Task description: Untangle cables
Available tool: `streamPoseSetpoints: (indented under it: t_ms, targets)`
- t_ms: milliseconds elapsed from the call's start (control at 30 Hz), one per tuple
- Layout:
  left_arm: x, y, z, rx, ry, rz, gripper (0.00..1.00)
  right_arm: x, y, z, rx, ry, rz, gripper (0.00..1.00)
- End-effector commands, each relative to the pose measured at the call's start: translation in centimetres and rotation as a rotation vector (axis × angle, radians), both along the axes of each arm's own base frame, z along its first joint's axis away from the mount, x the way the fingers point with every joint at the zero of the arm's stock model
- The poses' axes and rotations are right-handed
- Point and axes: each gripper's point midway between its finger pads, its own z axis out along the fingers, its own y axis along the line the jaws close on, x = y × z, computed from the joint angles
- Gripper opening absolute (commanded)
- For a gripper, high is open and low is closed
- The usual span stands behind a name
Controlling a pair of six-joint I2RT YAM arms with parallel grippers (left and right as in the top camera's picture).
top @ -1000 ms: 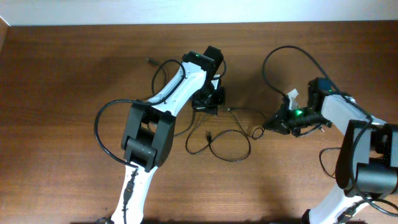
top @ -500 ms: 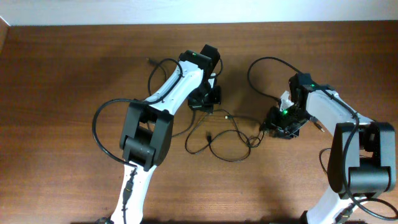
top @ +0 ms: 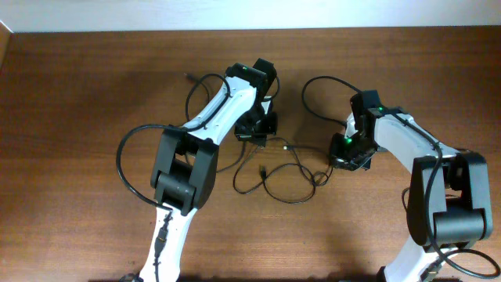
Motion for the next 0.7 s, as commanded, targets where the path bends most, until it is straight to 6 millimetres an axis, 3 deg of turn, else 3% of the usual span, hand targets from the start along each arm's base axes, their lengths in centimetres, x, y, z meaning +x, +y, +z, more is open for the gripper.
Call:
streamPoseSetpoints:
  t_ms: [0, 100, 200, 267, 333, 433, 533, 667]
  targets:
    - [0.0, 0.2, -0.3, 0.006, 0.000, -0.015, 0.00, -0.4, -0.1, -0.2, -0.015, 0.007, 0.000, 0.04]
    - [0.0, 0.2, -0.3, 0.005, 0.000, -0.018, 0.00, -0.8, -0.6, -0.1, -0.017, 0.032, -0.026, 0.04]
    - [-0.7, -3.7, 1.4, -0.267, 0.002, -0.193, 0.00, -1.4, -1.7, 1.0, 0.046, 0.073, -0.116, 0.04]
    - [-0.5, -5.6, 3.2, -0.399, -0.021, -0.242, 0.00, -1.7, -2.4, 2.9, 0.132, 0.077, -0.182, 0.04]
    - [0.2, -6.4, 4.5, -0.434, -0.058, -0.251, 0.00, -2.3, -3.4, 4.9, 0.195, 0.086, -0.249, 0.04]
    - [-0.2, -7.8, 4.9, -0.458, -0.069, -0.281, 0.00, -3.2, -3.6, 6.1, 0.284, 0.135, -0.321, 0.04]
    - [-1.5, -9.3, 4.9, -0.460, -0.061, -0.321, 0.00, -3.1, -3.4, 6.2, 0.302, 0.163, -0.380, 0.04]
    - [-2.8, -11.1, 4.9, -0.474, -0.084, -0.412, 0.00, -3.1, -3.3, 6.2, 0.294, 0.274, -0.609, 0.04]
